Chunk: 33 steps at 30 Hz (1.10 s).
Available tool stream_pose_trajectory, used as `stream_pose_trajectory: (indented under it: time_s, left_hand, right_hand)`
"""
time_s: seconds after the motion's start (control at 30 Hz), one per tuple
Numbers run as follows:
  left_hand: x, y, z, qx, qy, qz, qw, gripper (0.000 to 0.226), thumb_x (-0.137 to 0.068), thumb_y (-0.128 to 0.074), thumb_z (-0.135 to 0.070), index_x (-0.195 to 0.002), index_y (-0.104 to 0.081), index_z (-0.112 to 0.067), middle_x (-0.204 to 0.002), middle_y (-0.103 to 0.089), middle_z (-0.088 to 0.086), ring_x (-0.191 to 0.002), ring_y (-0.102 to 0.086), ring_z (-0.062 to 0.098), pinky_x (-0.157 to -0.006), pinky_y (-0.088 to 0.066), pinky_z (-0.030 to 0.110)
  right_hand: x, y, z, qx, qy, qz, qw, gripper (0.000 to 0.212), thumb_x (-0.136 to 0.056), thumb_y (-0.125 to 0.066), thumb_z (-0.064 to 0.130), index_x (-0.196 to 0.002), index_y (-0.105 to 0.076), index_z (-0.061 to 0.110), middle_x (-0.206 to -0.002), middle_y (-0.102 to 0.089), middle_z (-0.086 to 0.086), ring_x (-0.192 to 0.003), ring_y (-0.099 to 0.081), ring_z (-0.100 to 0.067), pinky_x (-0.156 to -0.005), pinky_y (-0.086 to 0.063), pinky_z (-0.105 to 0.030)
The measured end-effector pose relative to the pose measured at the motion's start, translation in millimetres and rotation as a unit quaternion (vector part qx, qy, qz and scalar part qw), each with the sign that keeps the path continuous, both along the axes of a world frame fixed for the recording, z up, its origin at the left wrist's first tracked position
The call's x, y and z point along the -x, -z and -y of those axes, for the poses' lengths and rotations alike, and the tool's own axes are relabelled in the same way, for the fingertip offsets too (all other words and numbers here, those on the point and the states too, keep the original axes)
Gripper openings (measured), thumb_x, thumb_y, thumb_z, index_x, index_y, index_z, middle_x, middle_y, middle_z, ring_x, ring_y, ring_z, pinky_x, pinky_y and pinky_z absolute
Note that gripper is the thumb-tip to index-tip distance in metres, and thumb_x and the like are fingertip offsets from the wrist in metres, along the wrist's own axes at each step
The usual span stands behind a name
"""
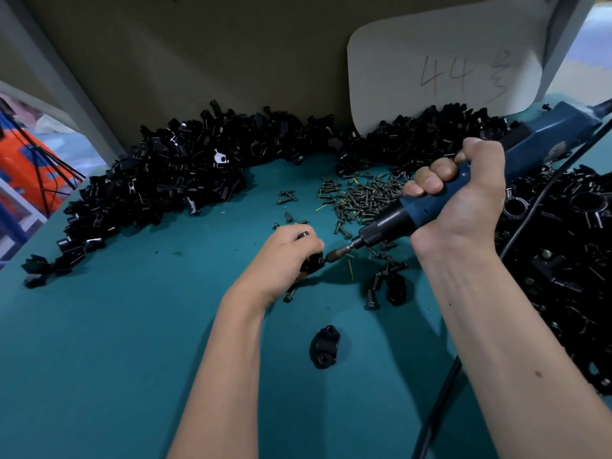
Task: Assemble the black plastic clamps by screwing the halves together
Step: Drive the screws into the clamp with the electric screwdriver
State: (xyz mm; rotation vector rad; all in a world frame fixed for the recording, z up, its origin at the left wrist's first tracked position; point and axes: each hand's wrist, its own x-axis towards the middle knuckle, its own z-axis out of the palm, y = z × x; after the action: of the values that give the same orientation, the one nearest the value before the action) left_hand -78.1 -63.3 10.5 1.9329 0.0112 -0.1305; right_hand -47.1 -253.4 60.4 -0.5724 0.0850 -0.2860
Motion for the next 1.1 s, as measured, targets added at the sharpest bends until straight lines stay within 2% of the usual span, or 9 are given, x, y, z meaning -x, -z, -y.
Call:
stream_pose_trajectory:
  time_s: [0.13,0.33,0.47,0.6,0.73,0.87,0.97,1.1]
  left_hand:
    - [-0.9,2.6,-0.2,0.028,-0.009,-0.004,1.0,0.021,-0.075,-0.056,-0.035,-0.071,-0.046,-0.017,-0.065,-0.037,-0.003,-0.056,-0.035,0.012,-0.051,-0.027,0.025]
    - [-1.0,4.9,-2.2,0.069,-0.004,0.002,0.998,0.02,-0.078,-0.056,-0.031,-0.067,-0.043,-0.021,-0.061,-0.038,-0.006,-0.044,-0.034,0.004,-0.039,-0.027,0.014]
    - [-0.8,5.0,0.5,0.056,-0.006,0.018,0.998,0.022,-0.078,-0.055,-0.03,-0.069,-0.042,-0.015,-0.063,-0.033,-0.004,-0.05,-0.03,0.01,-0.046,-0.024,0.02]
    - [0.5,6.5,2.9,0.035,-0.027,0.034,0.998,0.028,-0.078,-0.055,-0.03,-0.072,-0.038,-0.008,-0.067,-0.032,0.001,-0.056,-0.028,0.015,-0.053,-0.02,0.031]
    - [0.9,6.3,2.1,0.013,-0.031,0.037,0.999,0.024,-0.078,-0.054,-0.03,-0.068,-0.04,-0.013,-0.067,-0.034,0.003,-0.06,-0.029,0.019,-0.054,-0.02,0.033]
    - [1.7,6.2,3.1,0.014,-0.04,0.039,0.998,0.02,-0.08,-0.053,-0.031,-0.064,-0.044,-0.023,-0.064,-0.038,0.0,-0.065,-0.03,0.02,-0.059,-0.023,0.042]
    - [3.8,6.5,3.8,0.011,-0.045,0.057,0.997,0.021,-0.081,-0.053,-0.03,-0.064,-0.044,-0.022,-0.063,-0.035,-0.003,-0.064,-0.029,0.018,-0.06,-0.024,0.04]
    - [3.9,6.1,2.0,0.032,-0.038,0.062,0.997,0.02,-0.081,-0.054,-0.03,-0.064,-0.046,-0.023,-0.062,-0.035,-0.005,-0.056,-0.028,0.015,-0.052,-0.023,0.028]
  right_hand:
    - [-1.3,1.6,0.5,-0.016,-0.004,-0.01,1.0,0.03,-0.097,-0.054,0.018,-0.071,-0.039,0.02,-0.061,-0.038,0.004,-0.049,-0.035,-0.011,-0.048,-0.036,-0.025]
    - [-1.1,-0.3,-1.4,-0.01,0.0,0.003,1.0,0.029,-0.098,-0.056,0.021,-0.074,-0.04,0.02,-0.061,-0.039,0.005,-0.049,-0.036,-0.012,-0.048,-0.036,-0.025]
    - [2.6,-4.6,-3.5,0.02,0.004,0.028,0.999,0.034,-0.098,-0.065,0.033,-0.075,-0.044,0.021,-0.063,-0.043,0.003,-0.05,-0.04,-0.011,-0.049,-0.039,-0.026]
    - [4.8,-9.6,-5.5,0.04,0.013,0.049,0.998,0.034,-0.098,-0.064,0.03,-0.071,-0.046,0.021,-0.062,-0.044,0.002,-0.048,-0.04,-0.013,-0.05,-0.038,-0.027]
    - [7.0,-9.1,-5.4,0.035,0.005,0.048,0.998,0.028,-0.097,-0.059,0.025,-0.074,-0.042,0.02,-0.062,-0.041,0.003,-0.05,-0.037,-0.013,-0.05,-0.036,-0.027]
    - [8.1,-10.8,-7.3,0.045,0.012,0.055,0.997,0.028,-0.096,-0.058,0.023,-0.072,-0.043,0.019,-0.061,-0.042,0.003,-0.049,-0.038,-0.013,-0.05,-0.036,-0.027]
    - [8.1,-12.3,-9.3,0.048,0.017,0.056,0.997,0.027,-0.096,-0.057,0.022,-0.074,-0.042,0.019,-0.061,-0.041,0.002,-0.049,-0.038,-0.014,-0.05,-0.036,-0.027]
    - [7.6,-12.3,-10.2,0.042,0.02,0.051,0.998,0.026,-0.092,-0.059,0.024,-0.073,-0.042,0.019,-0.059,-0.041,0.004,-0.048,-0.037,-0.014,-0.05,-0.036,-0.026]
